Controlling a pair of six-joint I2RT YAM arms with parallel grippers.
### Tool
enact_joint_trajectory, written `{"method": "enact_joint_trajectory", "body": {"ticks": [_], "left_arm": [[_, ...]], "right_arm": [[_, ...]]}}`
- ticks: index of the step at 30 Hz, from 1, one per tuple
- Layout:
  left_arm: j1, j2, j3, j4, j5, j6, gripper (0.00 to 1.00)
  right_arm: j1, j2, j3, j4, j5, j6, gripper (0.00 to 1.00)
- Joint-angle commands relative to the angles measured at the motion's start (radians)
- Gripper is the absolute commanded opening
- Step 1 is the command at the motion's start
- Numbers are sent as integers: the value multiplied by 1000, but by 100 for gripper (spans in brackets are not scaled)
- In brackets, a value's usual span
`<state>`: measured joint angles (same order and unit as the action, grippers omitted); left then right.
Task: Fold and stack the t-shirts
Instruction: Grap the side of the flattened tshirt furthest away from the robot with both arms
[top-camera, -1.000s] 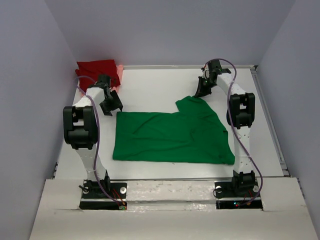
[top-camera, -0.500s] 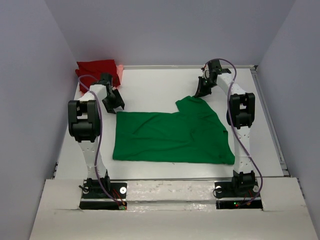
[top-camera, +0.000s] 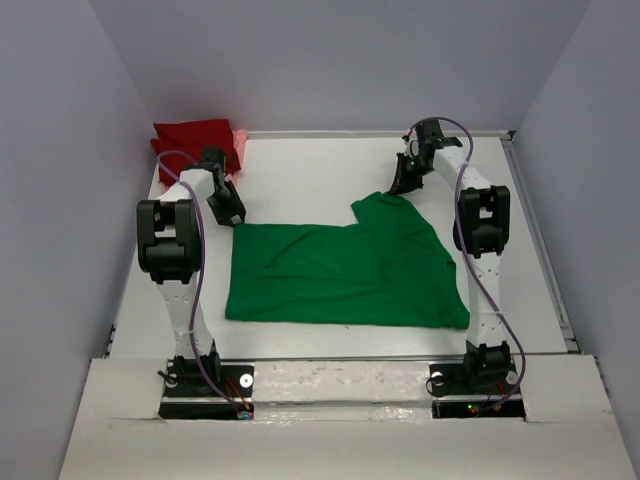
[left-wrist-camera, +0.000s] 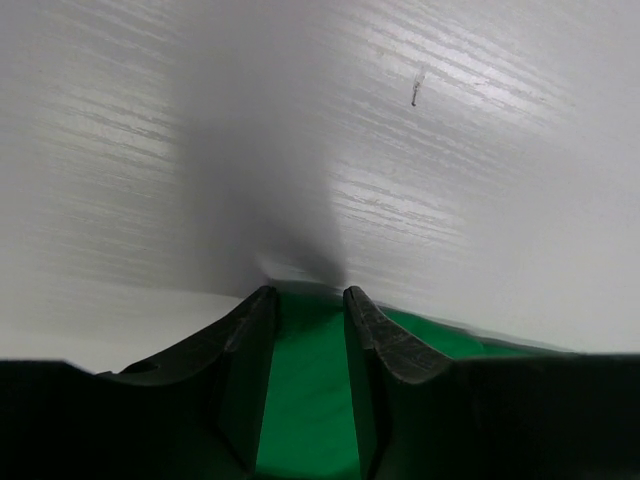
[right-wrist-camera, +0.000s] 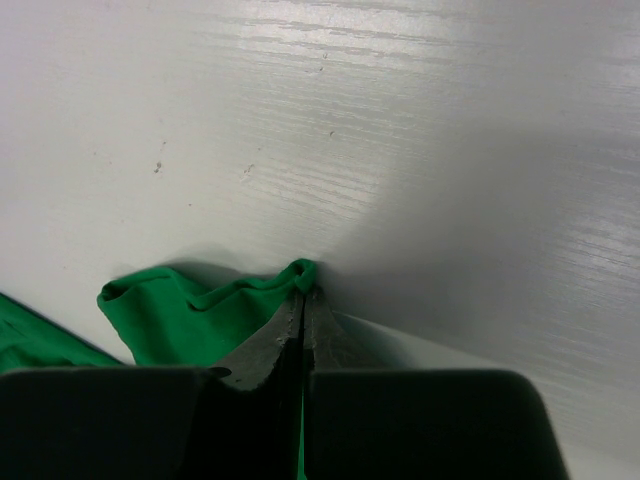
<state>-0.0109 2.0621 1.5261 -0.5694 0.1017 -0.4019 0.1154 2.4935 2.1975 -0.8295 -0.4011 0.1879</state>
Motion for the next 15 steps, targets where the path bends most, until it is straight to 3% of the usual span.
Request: {"method": "enact_joint_trajectory", "body": {"ticks": [1, 15], "left_arm": [[3, -56, -37, -15, 1, 3, 45], [3, -122, -113, -9, -28, -14, 42]], "right_arm": [[1, -61, 15, -16, -1, -4, 0], [1, -54, 31, -26, -4, -1, 0]]}}
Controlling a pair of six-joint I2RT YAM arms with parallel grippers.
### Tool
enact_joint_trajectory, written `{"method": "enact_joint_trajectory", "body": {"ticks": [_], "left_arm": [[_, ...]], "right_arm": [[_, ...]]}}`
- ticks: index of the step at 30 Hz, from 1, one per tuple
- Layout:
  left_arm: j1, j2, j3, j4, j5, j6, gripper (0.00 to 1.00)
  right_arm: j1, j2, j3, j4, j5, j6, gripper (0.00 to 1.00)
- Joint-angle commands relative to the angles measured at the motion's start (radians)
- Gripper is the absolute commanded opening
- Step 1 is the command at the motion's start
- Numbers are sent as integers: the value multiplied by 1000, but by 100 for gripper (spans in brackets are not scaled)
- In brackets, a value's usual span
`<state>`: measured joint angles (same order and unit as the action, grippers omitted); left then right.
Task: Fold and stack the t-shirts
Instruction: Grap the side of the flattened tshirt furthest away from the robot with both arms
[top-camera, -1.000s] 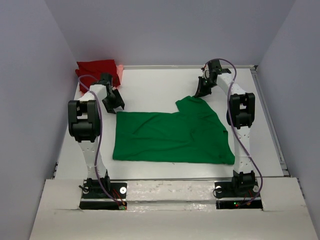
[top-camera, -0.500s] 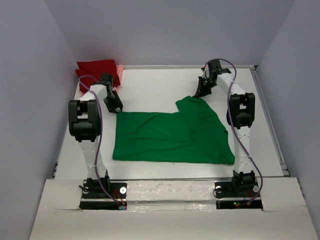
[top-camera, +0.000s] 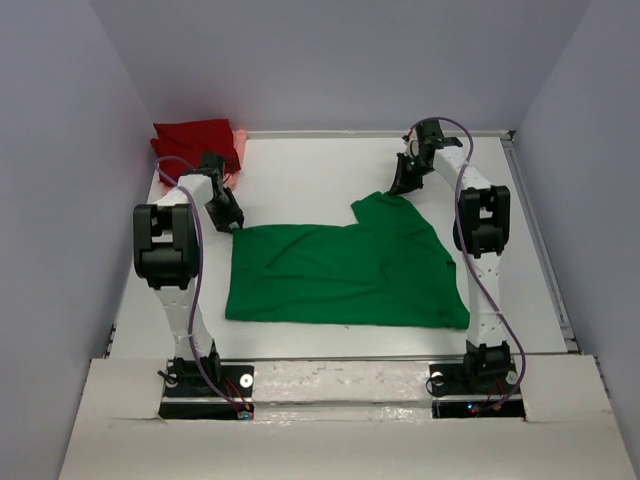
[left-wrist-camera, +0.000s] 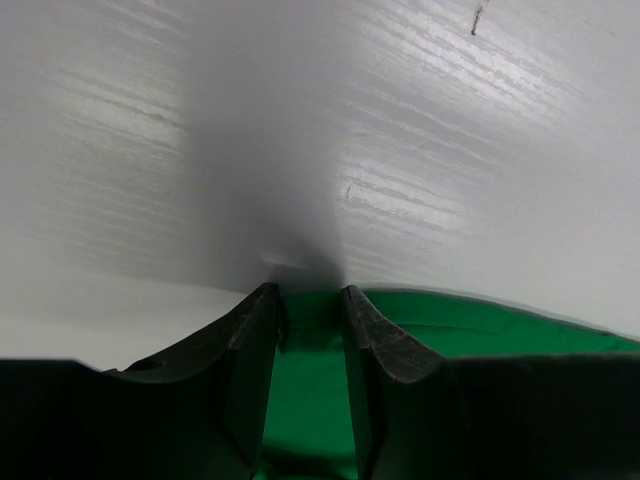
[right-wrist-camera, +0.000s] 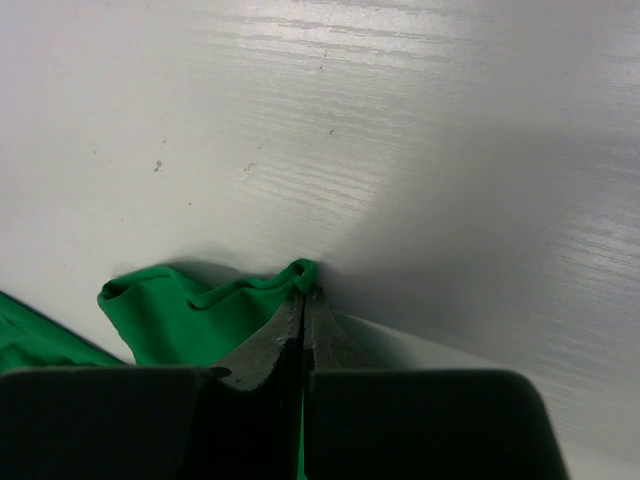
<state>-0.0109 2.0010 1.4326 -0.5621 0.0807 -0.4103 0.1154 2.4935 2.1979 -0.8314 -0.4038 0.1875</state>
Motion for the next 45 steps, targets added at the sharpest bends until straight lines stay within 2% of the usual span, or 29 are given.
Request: {"method": "enact_joint_trajectory", "body": {"ticks": [1, 2, 4, 5, 7, 12, 25, 37, 45], "left_arm": [[3, -61, -21, -15, -7, -5, 35], [3, -59, -23, -15, -4, -4, 25], [3, -54, -21, -9, -2, -4, 19], [3, -44, -17, -10, 1, -2, 9], [3, -38, -1, -12, 10, 1, 0], [-3, -59, 12, -1, 14, 21, 0], [-115, -134, 54, -50, -125, 51, 0], [-132, -206, 28, -70, -156, 51, 0], [-133, -246, 9, -88, -200, 36, 0]], "right_arm": [[1, -53, 29, -26, -6, -2, 0], [1, -53, 29, -28, -6, -2, 0], [1, -53, 25, -26, -6, -5, 0], [1, -53, 23, -26, -3, -5, 0], [1, -54, 19, -28, 5, -5, 0], [1, -58, 6, -25, 31, -8, 0], [1, -119, -13, -2, 184, -14, 0], [1, -327, -142, 21, 301, -25, 0], [1, -395, -227, 21, 310, -13, 0]]}}
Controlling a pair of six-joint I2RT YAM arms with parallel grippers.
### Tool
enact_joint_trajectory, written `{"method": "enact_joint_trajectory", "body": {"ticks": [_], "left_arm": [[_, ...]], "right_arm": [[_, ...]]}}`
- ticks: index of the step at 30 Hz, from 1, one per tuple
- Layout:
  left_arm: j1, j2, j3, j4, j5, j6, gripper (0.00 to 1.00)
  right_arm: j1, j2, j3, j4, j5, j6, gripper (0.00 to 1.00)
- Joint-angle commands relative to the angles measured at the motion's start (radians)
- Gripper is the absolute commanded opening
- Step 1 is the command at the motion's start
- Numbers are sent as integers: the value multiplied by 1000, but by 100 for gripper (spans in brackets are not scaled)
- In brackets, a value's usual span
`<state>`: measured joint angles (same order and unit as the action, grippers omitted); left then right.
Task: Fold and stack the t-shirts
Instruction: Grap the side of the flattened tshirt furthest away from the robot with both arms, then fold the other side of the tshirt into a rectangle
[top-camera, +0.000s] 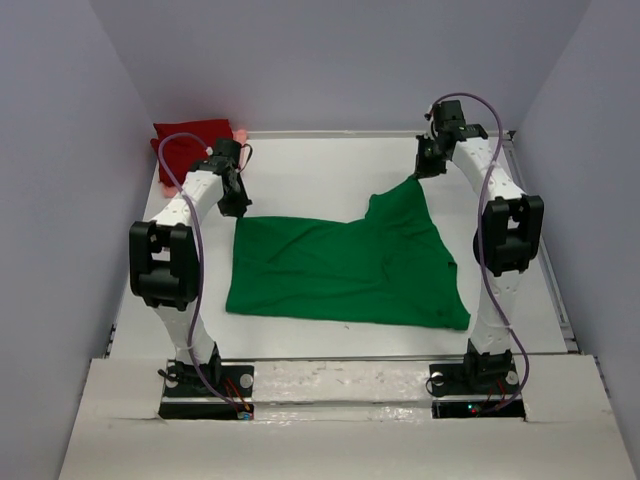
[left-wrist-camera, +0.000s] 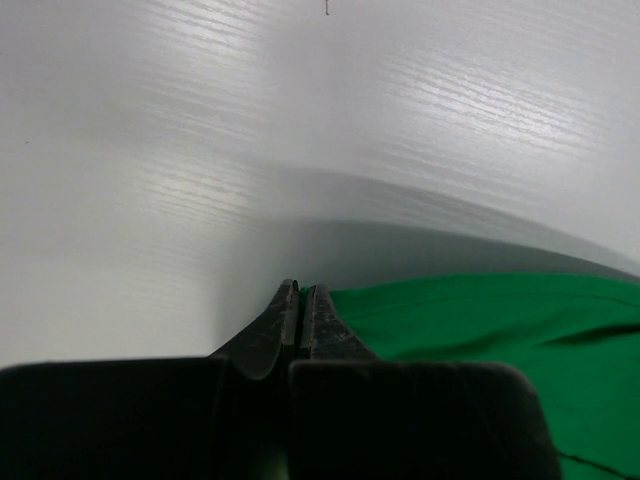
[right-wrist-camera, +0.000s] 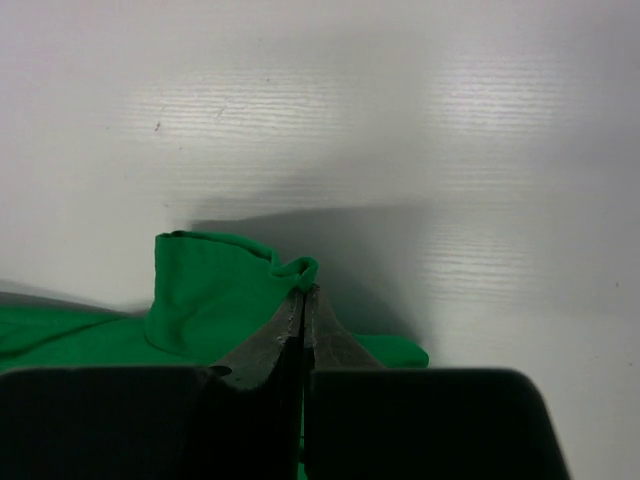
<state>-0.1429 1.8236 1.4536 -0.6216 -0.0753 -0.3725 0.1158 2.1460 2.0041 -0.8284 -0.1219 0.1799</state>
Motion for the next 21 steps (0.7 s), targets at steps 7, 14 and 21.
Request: {"method": "enact_joint_trajectory", "body": {"ticks": [7, 14, 21], "left_arm": [[-1, -87, -44, -43, -96, -20, 0], [0, -101, -68, -41, -127, -54, 0], [2, -84, -53, -41, -118, -40, 0]], "right_arm": [[1, -87, -53, 5, 77, 15, 0], [1, -92, -27, -29, 182, 24, 0], [1, -89, -10, -44, 241, 20, 0]]}}
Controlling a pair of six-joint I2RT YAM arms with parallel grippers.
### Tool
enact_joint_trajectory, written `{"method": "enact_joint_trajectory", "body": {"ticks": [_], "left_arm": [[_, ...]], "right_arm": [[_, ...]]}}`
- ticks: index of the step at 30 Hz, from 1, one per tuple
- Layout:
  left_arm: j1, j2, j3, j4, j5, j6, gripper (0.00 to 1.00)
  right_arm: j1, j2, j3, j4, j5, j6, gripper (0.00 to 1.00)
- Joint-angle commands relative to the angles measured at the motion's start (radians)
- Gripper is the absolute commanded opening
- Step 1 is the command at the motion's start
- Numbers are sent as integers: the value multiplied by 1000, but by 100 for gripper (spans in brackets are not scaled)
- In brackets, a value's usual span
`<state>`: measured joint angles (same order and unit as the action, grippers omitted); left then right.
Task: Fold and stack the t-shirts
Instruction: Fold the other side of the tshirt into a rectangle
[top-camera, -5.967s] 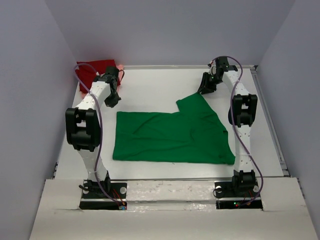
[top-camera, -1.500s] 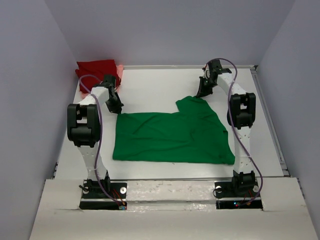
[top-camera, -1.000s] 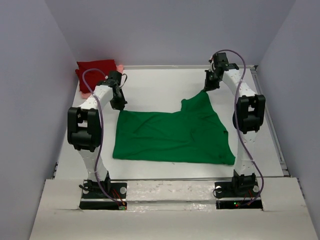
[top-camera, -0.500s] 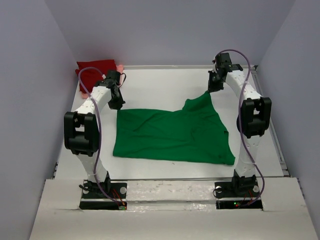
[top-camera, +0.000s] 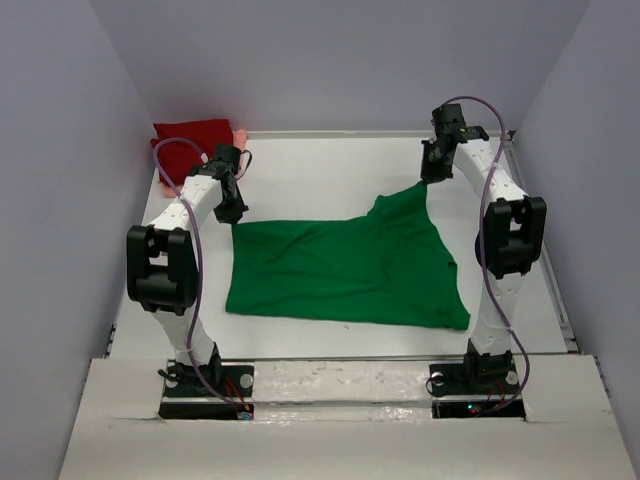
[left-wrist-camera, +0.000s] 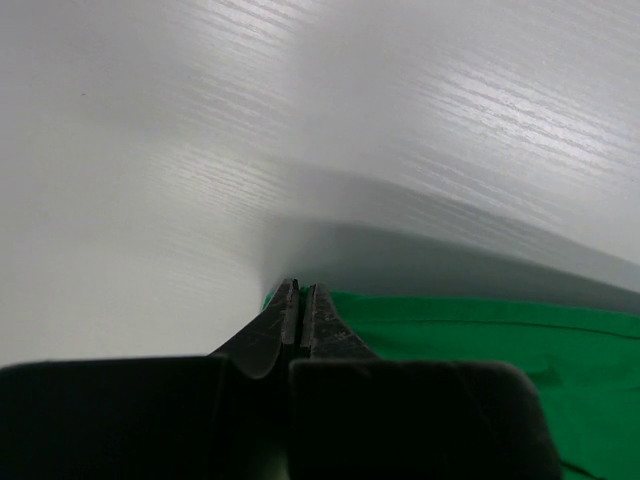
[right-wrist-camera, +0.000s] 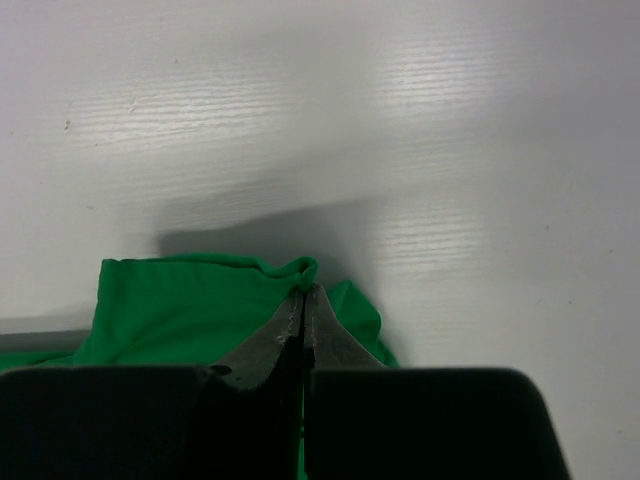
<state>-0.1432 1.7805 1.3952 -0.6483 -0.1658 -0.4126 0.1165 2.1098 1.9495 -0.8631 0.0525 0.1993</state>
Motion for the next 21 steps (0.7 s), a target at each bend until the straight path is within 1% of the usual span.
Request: {"method": "enact_joint_trajectory", "body": {"ticks": [1, 10, 15, 21], "left_arm": [[4, -41, 8, -14, -29, -2, 0], [13, -50, -2, -11, -28, 3, 0], [13, -78, -7, -24, -28, -3, 0], [13, -137, -33, -40, -23, -12, 0]], "right_arm": [[0, -51, 48, -13, 87, 0, 0], [-18, -80, 49, -17, 104, -4, 0], [-18, -125, 0, -8, 102, 6, 0], [-18, -230, -92, 24, 69, 15, 0]]}}
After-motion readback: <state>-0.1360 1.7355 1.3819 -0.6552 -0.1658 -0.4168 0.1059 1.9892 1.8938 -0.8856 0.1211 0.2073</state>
